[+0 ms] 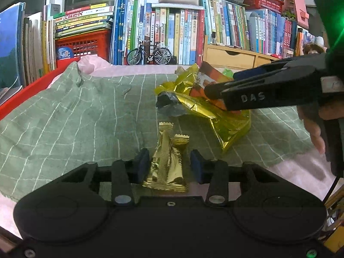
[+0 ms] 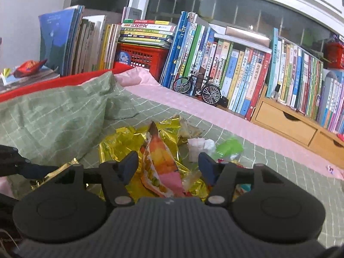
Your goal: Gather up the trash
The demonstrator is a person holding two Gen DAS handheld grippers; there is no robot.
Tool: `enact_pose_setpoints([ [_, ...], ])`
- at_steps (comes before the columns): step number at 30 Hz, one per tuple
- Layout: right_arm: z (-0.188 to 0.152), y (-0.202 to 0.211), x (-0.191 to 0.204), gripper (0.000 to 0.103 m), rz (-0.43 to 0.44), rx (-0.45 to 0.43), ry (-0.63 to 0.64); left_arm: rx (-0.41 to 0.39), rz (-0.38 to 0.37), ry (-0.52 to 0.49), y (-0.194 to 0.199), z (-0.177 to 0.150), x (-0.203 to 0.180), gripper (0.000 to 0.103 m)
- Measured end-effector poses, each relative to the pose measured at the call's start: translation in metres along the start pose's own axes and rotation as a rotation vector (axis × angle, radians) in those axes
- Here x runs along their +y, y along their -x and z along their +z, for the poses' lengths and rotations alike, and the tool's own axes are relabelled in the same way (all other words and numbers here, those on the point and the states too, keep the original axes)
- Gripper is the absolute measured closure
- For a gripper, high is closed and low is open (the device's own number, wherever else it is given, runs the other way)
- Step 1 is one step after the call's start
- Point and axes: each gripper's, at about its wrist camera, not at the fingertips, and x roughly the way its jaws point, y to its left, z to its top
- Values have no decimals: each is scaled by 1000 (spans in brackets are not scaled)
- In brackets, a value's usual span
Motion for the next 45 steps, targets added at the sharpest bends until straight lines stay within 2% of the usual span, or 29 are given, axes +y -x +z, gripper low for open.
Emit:
enact_pose_setpoints([
  [2,-1,-3,1,40,2,10,0,-3,3,5,1,1,0,72],
  [8,-3,4,3,67,18,4,20,-5,-13,1,8,1,-6,74],
  [12,-3,13,6,75,23,-7,22,-9,-24,-2,13,2,-11,74],
  [29,-14,60,-14,78,51,-43,-88,-40,-48,-20,38,10,-28,74],
  [37,-28,84,-27,79,88,-13,-215,-48,-77,-27,51,12,-38,74],
  [45,-47,111,-33,79,113,5,-318,-21,-127,-51,63,2,-53,74],
])
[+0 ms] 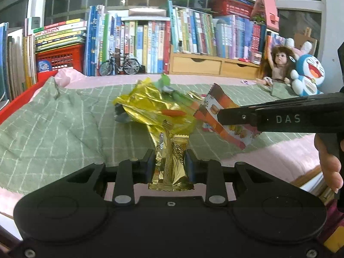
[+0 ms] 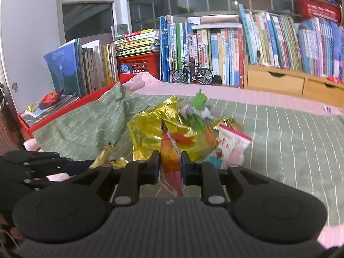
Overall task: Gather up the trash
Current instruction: 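Grasp the orange-striped snack packet with the right tool, then lower both held items below the bed edge into the dark bag and open both tools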
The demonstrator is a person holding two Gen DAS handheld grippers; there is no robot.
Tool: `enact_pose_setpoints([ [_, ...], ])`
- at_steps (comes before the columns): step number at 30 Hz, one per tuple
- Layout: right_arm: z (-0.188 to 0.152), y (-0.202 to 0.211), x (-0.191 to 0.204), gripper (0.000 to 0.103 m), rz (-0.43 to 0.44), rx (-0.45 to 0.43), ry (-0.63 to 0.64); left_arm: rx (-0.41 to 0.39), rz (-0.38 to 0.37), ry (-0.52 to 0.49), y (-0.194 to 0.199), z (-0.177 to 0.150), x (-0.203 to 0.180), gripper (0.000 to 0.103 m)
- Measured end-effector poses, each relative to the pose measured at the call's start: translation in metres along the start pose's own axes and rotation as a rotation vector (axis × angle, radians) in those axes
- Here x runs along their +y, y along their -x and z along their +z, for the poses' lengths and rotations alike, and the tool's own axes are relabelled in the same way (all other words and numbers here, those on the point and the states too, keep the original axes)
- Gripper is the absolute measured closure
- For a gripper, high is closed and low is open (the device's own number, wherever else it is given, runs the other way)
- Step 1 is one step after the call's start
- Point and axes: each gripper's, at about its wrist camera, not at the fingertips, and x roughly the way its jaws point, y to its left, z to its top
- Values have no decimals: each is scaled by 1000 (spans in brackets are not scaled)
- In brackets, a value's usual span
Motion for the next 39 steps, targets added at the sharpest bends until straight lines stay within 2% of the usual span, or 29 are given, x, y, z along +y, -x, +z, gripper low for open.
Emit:
enact_pose_setpoints([
  [15,-47,65,-4,79,-9,24,-167,34,-98,-51,39,-29,-36,74],
  [21,-72,85,-3,79,-30,68,-234,75,-126,-68,49,-46,-45,74],
  [30,-124,84,-1,78,-59,240,-302,213,-148,-89,39,-89,-57,74],
  [39,-165,62,-9,78,-118,393,-391,374,-129,-46,-1,-128,-52,74],
])
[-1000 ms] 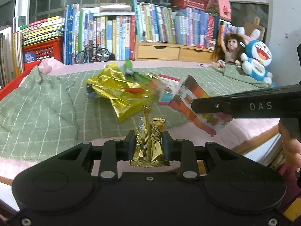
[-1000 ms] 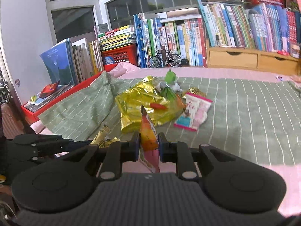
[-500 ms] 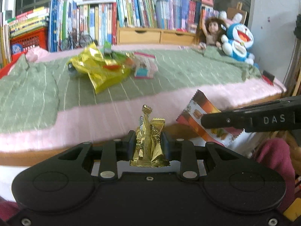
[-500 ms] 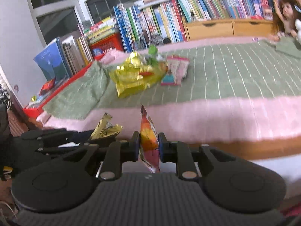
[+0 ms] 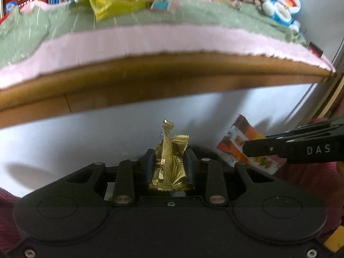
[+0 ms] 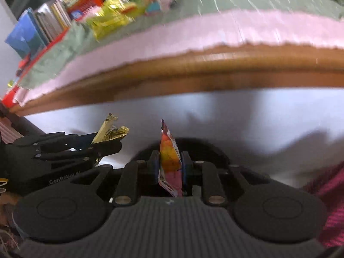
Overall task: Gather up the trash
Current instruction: 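Lower both held items below the bed edge into the dark bag and open both tools, then raise both open tools back over the snack heap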
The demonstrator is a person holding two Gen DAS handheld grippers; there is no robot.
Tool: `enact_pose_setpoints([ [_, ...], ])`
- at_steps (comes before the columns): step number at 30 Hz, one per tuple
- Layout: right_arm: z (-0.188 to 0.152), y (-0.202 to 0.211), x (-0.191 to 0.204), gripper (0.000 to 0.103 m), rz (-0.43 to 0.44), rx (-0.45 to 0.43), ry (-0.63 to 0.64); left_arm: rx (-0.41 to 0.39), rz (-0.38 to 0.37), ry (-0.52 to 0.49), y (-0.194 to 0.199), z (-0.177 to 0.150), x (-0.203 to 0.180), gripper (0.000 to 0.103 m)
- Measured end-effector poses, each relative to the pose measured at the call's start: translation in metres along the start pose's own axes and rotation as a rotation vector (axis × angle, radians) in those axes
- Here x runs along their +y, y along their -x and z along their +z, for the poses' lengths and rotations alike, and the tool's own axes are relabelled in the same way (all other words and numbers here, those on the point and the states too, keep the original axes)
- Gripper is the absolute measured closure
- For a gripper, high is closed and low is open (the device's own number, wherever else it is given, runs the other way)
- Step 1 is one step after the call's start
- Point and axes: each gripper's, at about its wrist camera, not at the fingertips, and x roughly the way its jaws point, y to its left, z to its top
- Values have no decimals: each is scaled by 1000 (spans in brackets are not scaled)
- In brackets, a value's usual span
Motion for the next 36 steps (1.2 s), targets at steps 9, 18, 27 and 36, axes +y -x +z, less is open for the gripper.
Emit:
enact_pose_setpoints([
  [9,3,-34,-13,78,-6,86,-70,86,19,-4,-41,-9,3,74],
  [18,-4,-87,-25,77,-32,212,-126,214,29,27,-91,-24,7,73],
  [27,-4,-89,-30,44,-54,192,-162,224,47,14,-100,-18,7,54],
  [36,-3,-86,-36,39,-57,170,-173,203,64,-7,-95,-14,4,41],
])
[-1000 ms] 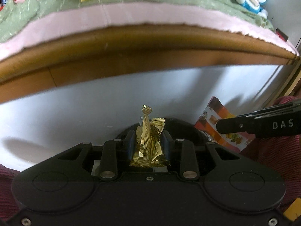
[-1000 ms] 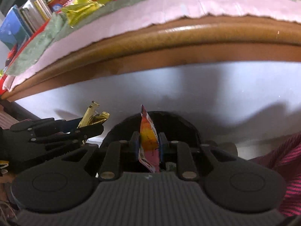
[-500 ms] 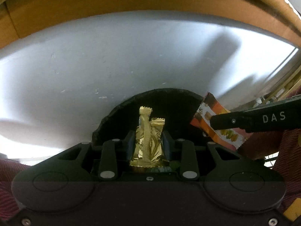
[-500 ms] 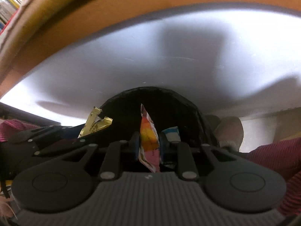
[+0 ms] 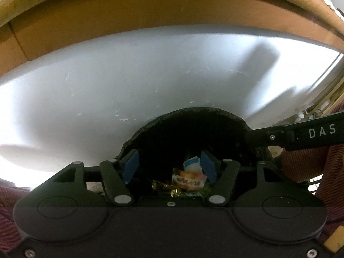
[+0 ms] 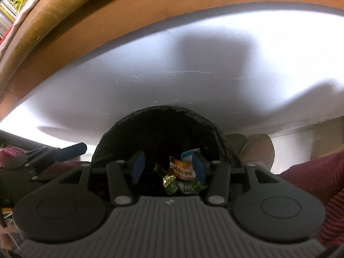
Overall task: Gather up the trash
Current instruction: 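Raise both open tools back over the snack heap, then grasp the yellow foil bag with the left tool while the right tool grasps the pink-white packet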
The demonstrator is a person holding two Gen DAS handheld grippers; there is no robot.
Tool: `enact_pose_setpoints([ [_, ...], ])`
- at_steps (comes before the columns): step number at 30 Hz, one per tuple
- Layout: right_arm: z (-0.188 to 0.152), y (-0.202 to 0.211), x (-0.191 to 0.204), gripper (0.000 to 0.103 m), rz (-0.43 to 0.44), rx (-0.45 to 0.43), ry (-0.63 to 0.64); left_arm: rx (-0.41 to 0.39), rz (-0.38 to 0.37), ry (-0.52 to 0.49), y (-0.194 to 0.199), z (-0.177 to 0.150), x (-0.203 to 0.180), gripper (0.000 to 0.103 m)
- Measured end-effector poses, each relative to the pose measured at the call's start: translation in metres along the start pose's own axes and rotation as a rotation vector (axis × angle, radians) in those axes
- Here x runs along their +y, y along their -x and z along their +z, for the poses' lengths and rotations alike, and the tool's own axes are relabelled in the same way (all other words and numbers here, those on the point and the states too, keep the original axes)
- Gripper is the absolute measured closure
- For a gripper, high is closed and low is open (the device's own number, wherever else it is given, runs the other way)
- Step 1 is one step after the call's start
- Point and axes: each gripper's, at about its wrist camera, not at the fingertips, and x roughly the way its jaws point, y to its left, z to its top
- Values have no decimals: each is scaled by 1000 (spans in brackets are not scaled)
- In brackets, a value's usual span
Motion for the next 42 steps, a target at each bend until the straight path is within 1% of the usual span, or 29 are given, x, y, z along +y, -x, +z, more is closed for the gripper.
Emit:
enact_pose_setpoints([
  [10,0,7,0,37,7,-20,18,-15,4,-6,13,1,-2,39],
  [14,0,19,5,34,16,-42,58,-35,0,-5,24,2,-1,38],
  [17,0,33,8,32,43,-75,96,-65,-5,-7,38,4,0,37],
  [19,1,47,10,29,90,-98,129,-99,-12,-15,53,6,1,35],
  [21,2,64,14,25,142,-126,175,-148,-13,-26,70,9,2,31],
  [26,7,107,29,23,214,-210,306,-279,-21,-44,119,21,4,27],
  [28,13,127,34,22,256,-253,336,-338,-33,-41,138,26,6,25],
  [30,21,146,37,20,274,-315,353,-400,-35,-37,156,34,9,22],
  [33,34,165,45,20,245,-411,380,-493,-14,-36,177,46,14,19],
  [35,44,170,50,20,214,-461,390,-543,17,-38,186,58,18,18],
  [37,57,169,56,20,155,-500,398,-569,51,-28,188,68,19,18],
  [38,64,168,59,20,116,-521,399,-580,56,-11,188,74,23,18],
  [41,83,162,64,20,67,-552,385,-590,37,70,183,91,41,20],
  [42,90,158,64,20,61,-553,374,-589,32,99,182,98,46,23],
])
